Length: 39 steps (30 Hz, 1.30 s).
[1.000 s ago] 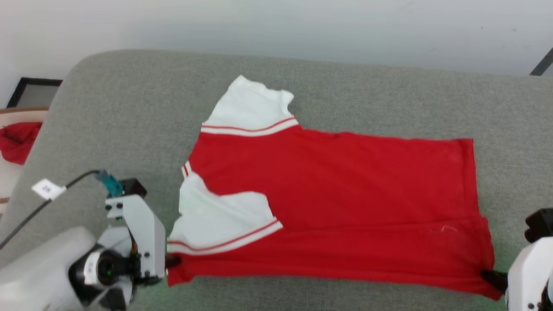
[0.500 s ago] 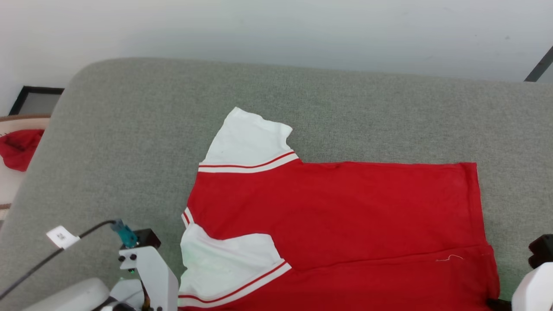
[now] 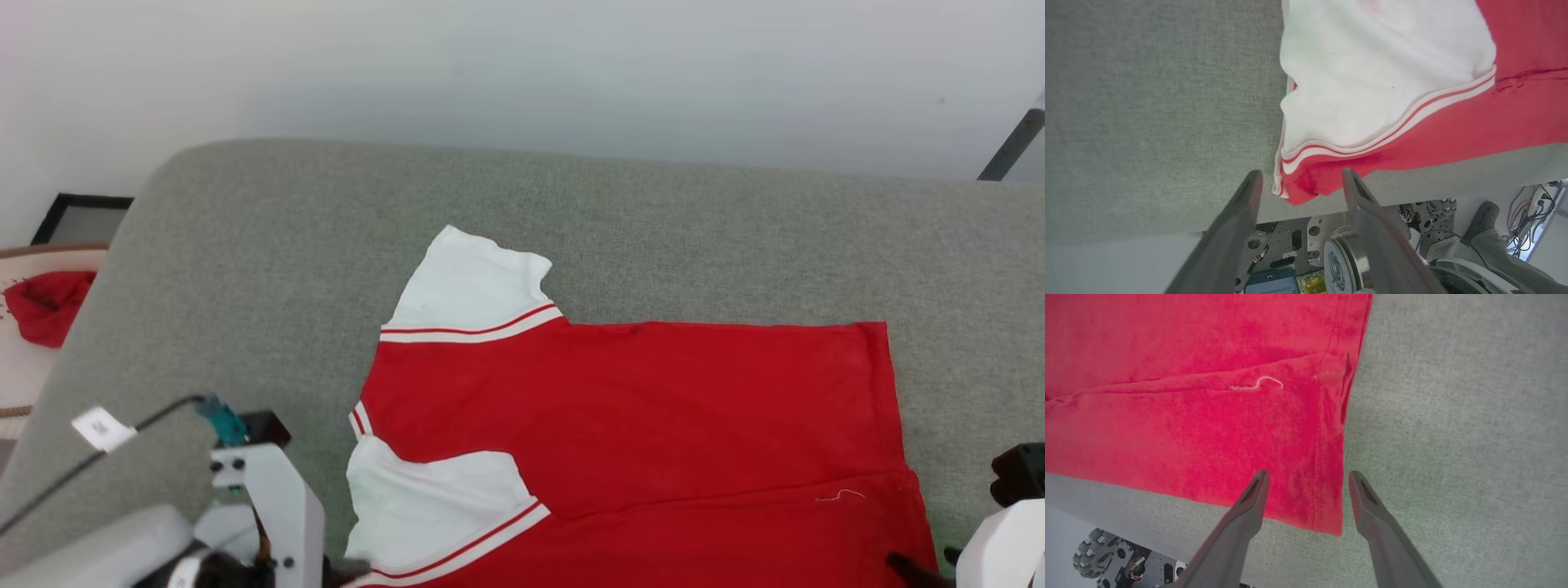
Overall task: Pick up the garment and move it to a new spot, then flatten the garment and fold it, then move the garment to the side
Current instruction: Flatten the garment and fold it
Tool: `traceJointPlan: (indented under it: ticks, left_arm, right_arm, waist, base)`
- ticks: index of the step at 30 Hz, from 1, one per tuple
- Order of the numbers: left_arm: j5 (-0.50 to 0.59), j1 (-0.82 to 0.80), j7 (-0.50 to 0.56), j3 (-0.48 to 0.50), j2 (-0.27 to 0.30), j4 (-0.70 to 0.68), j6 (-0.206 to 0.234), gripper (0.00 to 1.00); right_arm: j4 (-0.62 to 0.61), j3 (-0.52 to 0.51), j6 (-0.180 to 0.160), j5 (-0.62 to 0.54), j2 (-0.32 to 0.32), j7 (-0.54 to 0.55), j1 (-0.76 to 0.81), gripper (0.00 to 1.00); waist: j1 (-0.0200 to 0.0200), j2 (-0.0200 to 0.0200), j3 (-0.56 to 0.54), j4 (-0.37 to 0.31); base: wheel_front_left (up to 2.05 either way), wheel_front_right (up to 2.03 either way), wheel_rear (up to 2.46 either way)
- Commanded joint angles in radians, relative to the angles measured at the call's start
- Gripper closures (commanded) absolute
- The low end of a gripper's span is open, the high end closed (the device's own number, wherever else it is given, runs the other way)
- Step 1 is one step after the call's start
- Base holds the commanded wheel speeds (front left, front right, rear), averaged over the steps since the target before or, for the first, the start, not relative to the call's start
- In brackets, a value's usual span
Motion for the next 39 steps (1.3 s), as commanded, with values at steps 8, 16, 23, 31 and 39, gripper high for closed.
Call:
traceJointPlan:
  ticks: [8, 16, 23, 31, 39]
  left_arm:
    - [0.065, -0.121, -0.024, 0.062, 0.021, -0.013, -0.023, 0.00]
    - [0.193, -0.263, -0.144, 0.114, -0.059, 0.139, -0.160, 0.00]
    - [0.258, -0.353, -0.224, 0.131, -0.152, 0.340, -0.274, 0.00]
    - [0.291, -0.455, -0.239, 0.135, -0.238, 0.583, -0.387, 0.00]
    - [0.284, -0.534, -0.151, 0.118, -0.291, 0.830, -0.472, 0.00]
  right_arm:
    - [-0.081, 0.017, -0.001, -0.051, -0.007, -0.196, -0.031, 0.00]
    - [-0.100, 0.118, -0.001, -0.125, -0.068, -0.546, -0.085, 0.00]
    - [-0.088, 0.177, -0.001, -0.219, -0.080, -0.804, -0.128, 0.00]
    - [-0.101, 0.204, -0.001, -0.276, -0.049, -0.945, -0.178, 0.00]
    - [-0.113, 0.201, -0.001, -0.267, -0.015, -0.973, -0.205, 0.00]
  waist:
    - [0.0000, 0.0000, -0.040, -0.011]
    - [0.0000, 0.0000, -0.068, -0.041]
    - [0.0000, 0.0000, -0.067, -0.082]
    - [0.0000, 0.0000, -0.003, -0.147]
    - [0.0000, 0.0000, 0.086, -0.213]
  base:
    - [0.00, 0.00, 0.00]
    - [0.00, 0.00, 0.00]
    - [0.00, 0.00, 0.00]
    - [0.00, 0.00, 0.00]
    - [0.00, 0.00, 0.00]
